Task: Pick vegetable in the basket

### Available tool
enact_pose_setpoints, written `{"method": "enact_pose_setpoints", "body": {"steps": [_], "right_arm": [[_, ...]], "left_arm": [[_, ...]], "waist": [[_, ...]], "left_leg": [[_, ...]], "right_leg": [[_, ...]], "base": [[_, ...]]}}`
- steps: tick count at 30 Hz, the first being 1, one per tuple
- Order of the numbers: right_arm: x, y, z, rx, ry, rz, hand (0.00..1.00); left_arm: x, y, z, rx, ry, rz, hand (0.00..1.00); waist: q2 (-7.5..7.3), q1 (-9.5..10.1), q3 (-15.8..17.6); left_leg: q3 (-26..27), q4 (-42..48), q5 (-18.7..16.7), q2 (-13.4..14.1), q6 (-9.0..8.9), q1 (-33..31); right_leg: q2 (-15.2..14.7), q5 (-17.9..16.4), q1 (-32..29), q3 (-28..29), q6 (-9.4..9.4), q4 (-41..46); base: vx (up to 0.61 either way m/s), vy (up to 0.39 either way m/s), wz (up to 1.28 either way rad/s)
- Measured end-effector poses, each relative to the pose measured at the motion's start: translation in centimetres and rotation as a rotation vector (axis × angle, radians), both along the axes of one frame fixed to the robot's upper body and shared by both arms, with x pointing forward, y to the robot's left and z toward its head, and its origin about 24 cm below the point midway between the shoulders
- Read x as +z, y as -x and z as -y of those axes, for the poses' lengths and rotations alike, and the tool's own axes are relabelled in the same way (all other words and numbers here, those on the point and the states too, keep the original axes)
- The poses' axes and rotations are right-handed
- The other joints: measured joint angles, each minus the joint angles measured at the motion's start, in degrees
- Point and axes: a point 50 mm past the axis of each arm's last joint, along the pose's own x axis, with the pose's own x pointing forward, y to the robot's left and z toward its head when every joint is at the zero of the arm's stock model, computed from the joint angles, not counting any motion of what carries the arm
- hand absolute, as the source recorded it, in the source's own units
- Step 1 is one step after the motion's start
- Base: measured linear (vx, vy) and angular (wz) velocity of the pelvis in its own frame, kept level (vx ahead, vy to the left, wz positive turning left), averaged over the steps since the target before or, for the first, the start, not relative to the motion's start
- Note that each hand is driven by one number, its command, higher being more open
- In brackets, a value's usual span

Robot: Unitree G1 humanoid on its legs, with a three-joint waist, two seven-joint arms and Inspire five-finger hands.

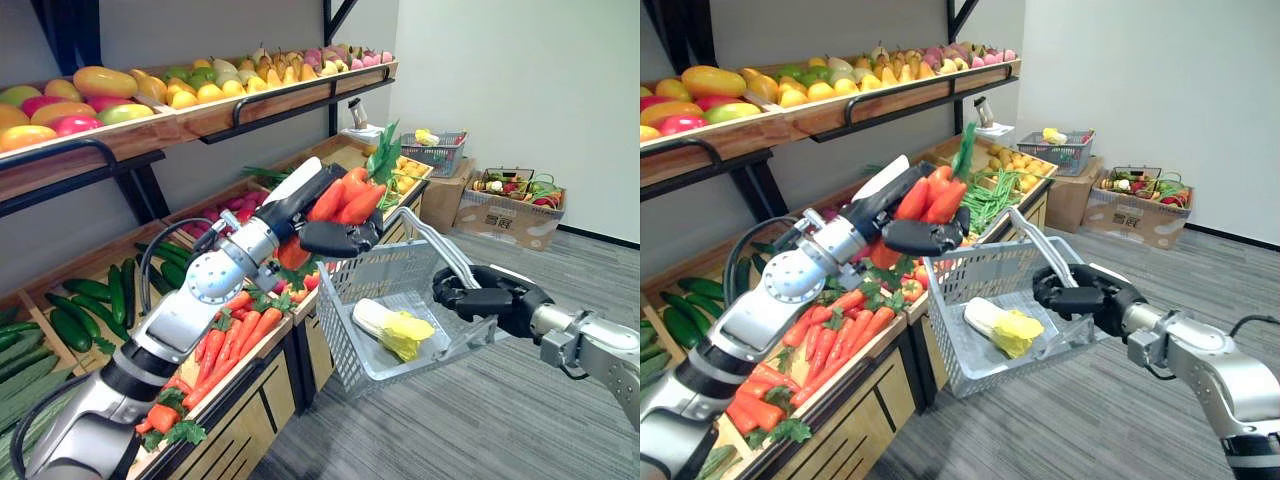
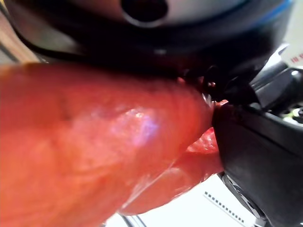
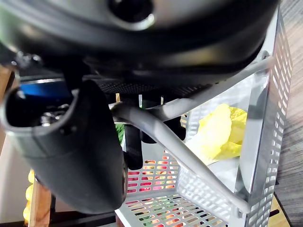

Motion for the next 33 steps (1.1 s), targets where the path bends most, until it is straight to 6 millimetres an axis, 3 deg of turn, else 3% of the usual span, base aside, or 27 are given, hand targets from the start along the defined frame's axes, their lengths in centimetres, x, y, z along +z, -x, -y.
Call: {"method": "enact_pose_setpoints", "body": {"steps": [6, 11, 16, 25, 28, 33], "right_arm": [[0.1, -0.3, -1.8, 0.051, -0.03, -0.01, 0.0], [0.0, -0.4, -2.9, 0.109, -0.05, -0.022, 0.0], [-0.6, -0.4, -4.2, 0.181, -0.041, -0.054, 0.0], [-2.0, -0.4, -3.7, 0.181, 0.083, -0.127, 0.0], [-2.3, -0.5, -2.7, 0.15, 0.131, -0.145, 0.0], [-1.8, -0.1, -3.9, 0.291, 0.099, -0.151, 0.0]], "left_arm": [[-1.3, 2.9, 3.8, -0.132, -0.126, 0.198, 0.0], [-4.4, 4.0, 5.6, -0.196, -0.244, 0.189, 0.0], [-7.8, 3.8, 6.5, -0.185, -0.367, 0.129, 0.0], [-11.2, 3.6, 6.6, -0.162, -0.493, 0.118, 0.0], [-13.6, 3.5, 6.1, -0.144, -0.595, 0.099, 0.0], [-18.5, 2.6, 3.4, -0.052, -0.807, -0.066, 0.0]], "waist": [[0.02, -0.1, -0.95], [0.03, -0.51, -1.48], [0.03, -0.84, -1.5], [0.08, -0.99, -1.54], [0.38, -1.4, -1.73], [1.04, -3.5, -2.12]], "left_leg": [[-0.04, -0.16, 0.08, -0.02, -0.03, 0.05], [0.79, -0.95, 0.36, 0.0, -0.32, 0.95], [1.97, -1.11, 0.36, 0.24, -0.45, 1.48], [3.72, -2.18, 0.42, 0.13, -0.66, 2.93], [4.52, -2.63, 0.42, -0.09, -0.67, 3.38], [5.31, -2.73, 0.45, -0.01, -0.79, 3.35]], "right_leg": [[-0.02, 0.0, 0.04, -0.11, 0.0, -0.11], [0.37, 0.02, 0.05, 0.44, -0.03, -0.17], [0.92, 0.18, -0.18, 1.44, -0.2, -0.17], [1.44, 0.22, -0.17, 2.97, -0.24, -0.07], [1.54, 0.22, -0.27, 3.67, -0.23, -0.07], [1.95, 0.29, -0.92, 4.47, -0.2, 0.12]], "base": [[0.0, 0.001, 0.01], [0.0, 0.006, -0.08], [0.01, 0.005, -0.12], [0.02, 0.012, -0.09], [0.01, 0.023, -0.11], [0.02, 0.012, -0.09]]}}
